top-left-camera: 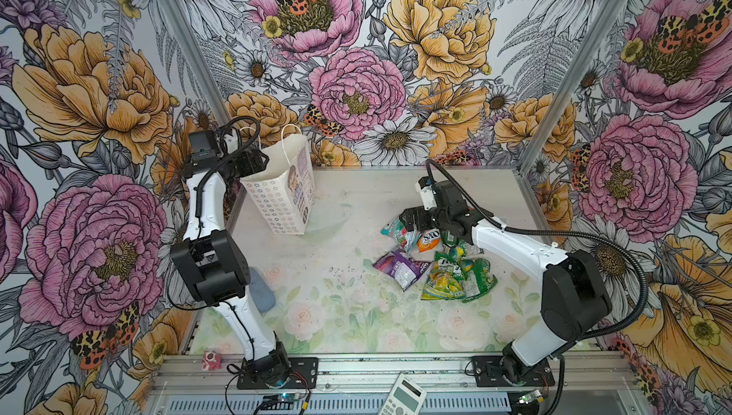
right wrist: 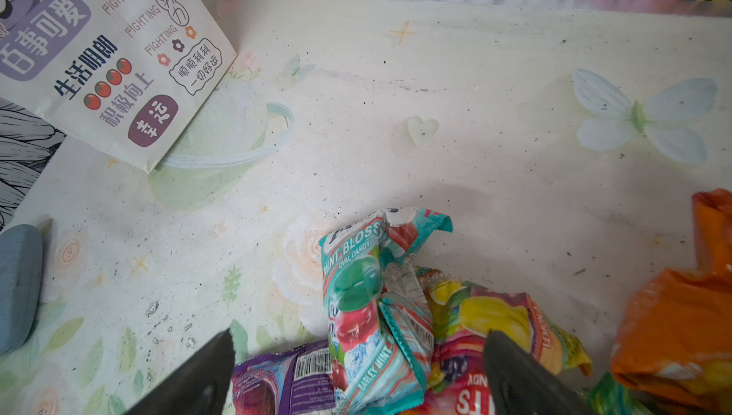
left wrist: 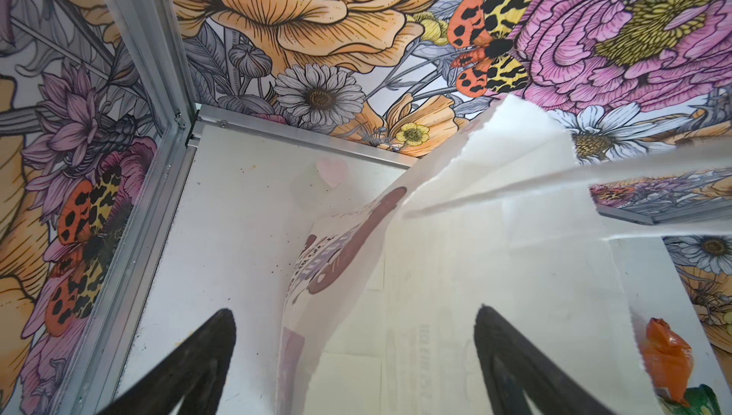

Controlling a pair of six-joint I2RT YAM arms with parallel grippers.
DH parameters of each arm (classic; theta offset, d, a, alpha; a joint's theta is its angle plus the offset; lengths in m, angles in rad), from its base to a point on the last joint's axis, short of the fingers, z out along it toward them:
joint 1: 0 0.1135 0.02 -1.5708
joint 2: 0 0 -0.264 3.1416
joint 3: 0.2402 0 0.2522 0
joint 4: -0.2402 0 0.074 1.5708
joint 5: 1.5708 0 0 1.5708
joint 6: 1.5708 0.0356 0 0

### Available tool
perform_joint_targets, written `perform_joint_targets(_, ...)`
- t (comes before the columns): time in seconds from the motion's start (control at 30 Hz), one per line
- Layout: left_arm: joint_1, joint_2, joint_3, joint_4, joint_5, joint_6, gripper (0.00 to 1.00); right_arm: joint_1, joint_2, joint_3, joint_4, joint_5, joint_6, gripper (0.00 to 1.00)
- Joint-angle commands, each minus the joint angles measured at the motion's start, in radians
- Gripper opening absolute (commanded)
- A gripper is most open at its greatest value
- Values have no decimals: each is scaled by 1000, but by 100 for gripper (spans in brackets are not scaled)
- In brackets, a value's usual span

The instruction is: Place the snacks into the paper bag

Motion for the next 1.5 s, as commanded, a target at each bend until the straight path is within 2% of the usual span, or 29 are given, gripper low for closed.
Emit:
perform_joint_targets(0.0, -4, -10, 31, 7, -34, -2, 92, 5, 11, -9, -1, 25, -14, 100)
perform_joint_targets(0.17, -7, -18, 30, 6, -35, 0, 86, 4, 9, -11, -1, 27, -16, 100)
perform_joint_targets(0.37, -3, -5, 30, 5, -22, 6, 67, 4, 7, -11, -3, 26, -18, 100)
perform_joint_targets(0.6, -4, 16, 36, 5, -11, -1, 58, 4, 2, -11, -5, 30, -16, 100)
perform_joint_targets(0.7, -2, 21, 34, 5, -16, -9, 47, 4, 1, -12, -4, 30, -18, 100)
perform_joint_targets(1.07, -3, 41, 43, 5, -13, -42, 34, 4, -2, -12, -6, 31, -17, 100)
perform_joint_targets(1.3, -3, 59, 56, 5, -6, -81, 17, 4, -2, -15, -6, 33, -18, 100)
perform_joint_targets(1.4, -4, 63, 59, 5, 1, -91, 1, 4, -5, -16, -6, 34, -18, 100)
perform_joint_targets(1.47, -4, 67, 61, 5, 9, -93, 0, 5, -5, -17, -6, 36, -18, 100)
